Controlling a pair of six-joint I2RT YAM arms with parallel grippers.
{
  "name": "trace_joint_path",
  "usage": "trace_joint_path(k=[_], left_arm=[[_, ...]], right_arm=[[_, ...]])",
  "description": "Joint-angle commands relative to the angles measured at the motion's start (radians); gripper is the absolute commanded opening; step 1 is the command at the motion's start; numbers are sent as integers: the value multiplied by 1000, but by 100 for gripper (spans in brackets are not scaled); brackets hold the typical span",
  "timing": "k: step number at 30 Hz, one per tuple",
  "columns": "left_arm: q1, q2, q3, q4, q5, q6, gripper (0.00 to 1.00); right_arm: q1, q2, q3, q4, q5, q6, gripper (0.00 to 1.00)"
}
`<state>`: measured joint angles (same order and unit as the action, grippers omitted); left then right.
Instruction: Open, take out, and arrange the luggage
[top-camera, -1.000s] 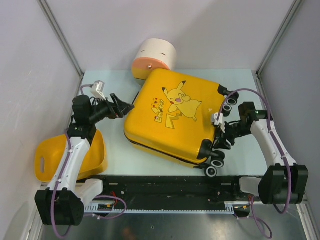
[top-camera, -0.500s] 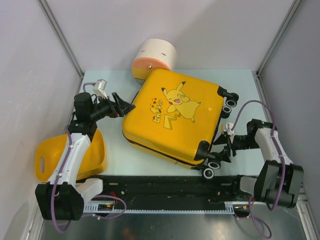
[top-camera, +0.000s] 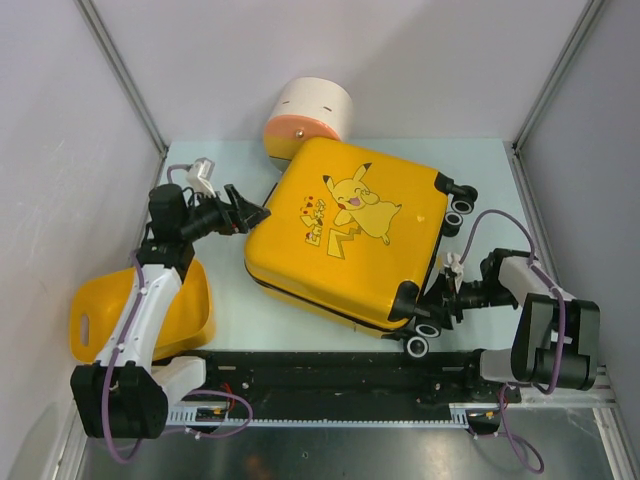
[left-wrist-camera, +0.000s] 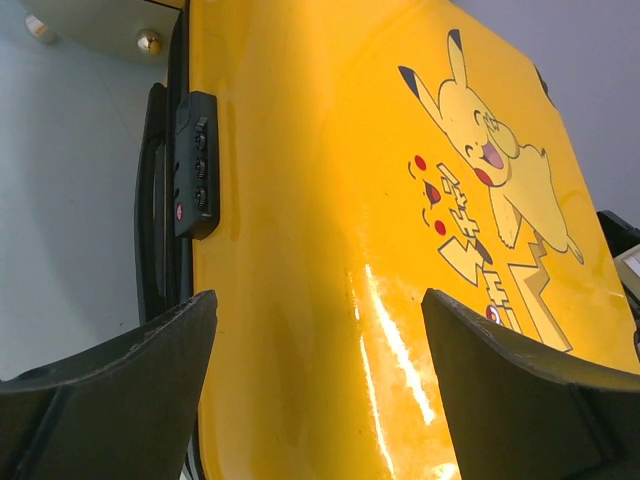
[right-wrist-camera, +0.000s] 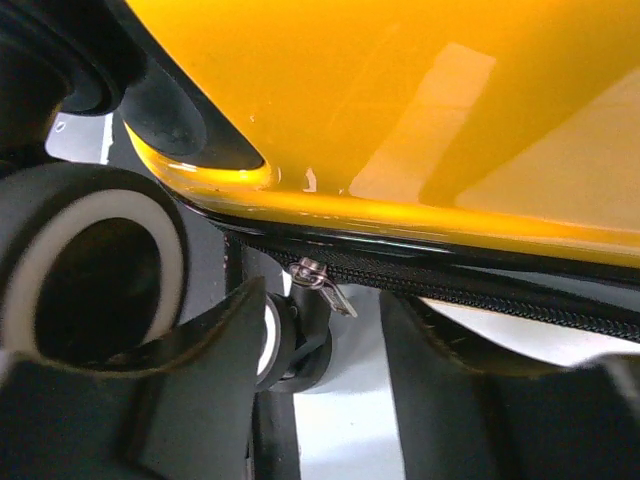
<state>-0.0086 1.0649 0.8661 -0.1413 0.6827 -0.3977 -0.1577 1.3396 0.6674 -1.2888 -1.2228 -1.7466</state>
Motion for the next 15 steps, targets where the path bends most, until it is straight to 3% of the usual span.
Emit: trace_joint_path(k=[1, 2, 5, 7, 9, 15], left_arm=[[4, 7, 28, 8, -12, 23, 88], [4, 9, 25, 6, -12, 22, 88], [4, 17, 19, 9, -15, 19, 87], [4, 12, 11, 9, -17, 20, 87], [4, 7, 1, 11, -14, 26, 87], [4, 10, 14, 11, -14, 59, 86]], right_arm=[[-11, 7, -14, 17, -93, -12, 50], [-26, 3, -12, 31, -92, 36, 40], [-94, -19, -12, 82, -95, 104, 25], [-121, -45, -12, 48, -101, 79, 18], [-166, -68, -11, 16, -103, 33, 3], [-242, -175, -8, 98, -78, 176, 0]])
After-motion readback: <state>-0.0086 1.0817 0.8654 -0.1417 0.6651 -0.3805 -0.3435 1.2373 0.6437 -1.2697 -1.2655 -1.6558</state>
